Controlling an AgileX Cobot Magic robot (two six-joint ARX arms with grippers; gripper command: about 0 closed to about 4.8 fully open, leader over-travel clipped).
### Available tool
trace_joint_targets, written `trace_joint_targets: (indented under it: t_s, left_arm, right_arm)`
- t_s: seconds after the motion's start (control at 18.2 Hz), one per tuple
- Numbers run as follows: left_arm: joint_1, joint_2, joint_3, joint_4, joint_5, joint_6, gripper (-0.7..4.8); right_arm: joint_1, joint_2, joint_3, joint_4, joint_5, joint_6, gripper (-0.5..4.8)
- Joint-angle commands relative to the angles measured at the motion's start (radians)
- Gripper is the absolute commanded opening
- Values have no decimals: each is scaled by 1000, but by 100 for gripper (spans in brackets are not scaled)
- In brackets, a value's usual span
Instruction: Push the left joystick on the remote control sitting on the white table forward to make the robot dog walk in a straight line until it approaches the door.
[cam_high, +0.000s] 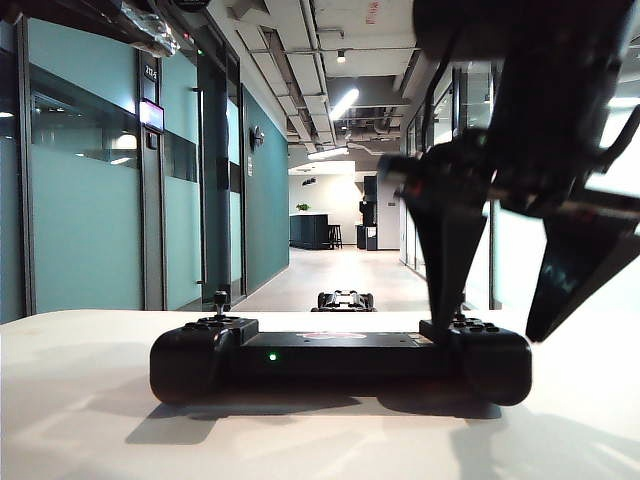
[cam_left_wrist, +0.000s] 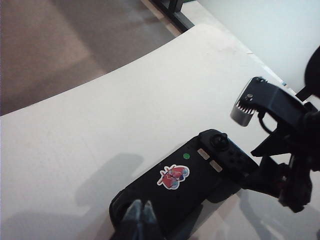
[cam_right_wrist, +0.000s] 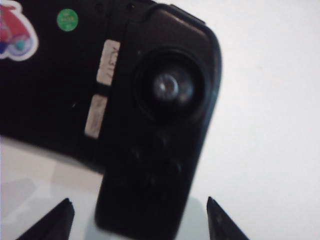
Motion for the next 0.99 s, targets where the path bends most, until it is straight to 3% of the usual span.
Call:
trace_joint_targets:
  t_s: [0.05, 0.71, 0.77, 0.88, 0.99]
  left_arm:
    - [-1, -2, 5, 8, 6, 0, -5]
    - [0, -2, 5, 4, 6, 0, -5]
    - [0, -2, 5, 1, 6, 0, -5]
    - [0, -2, 5, -8, 6, 0, -5]
    - [0, -2, 5, -15, 6, 1, -5]
  right_arm:
    - [-1, 31, 2, 24, 6, -12, 364]
    - [-2, 113, 2, 93, 3, -13, 364]
    - [-2, 113, 1, 99, 10, -13, 347]
    - [-2, 113, 2, 106, 10, -12, 235]
    - [-1, 113, 2, 106, 10, -12, 209]
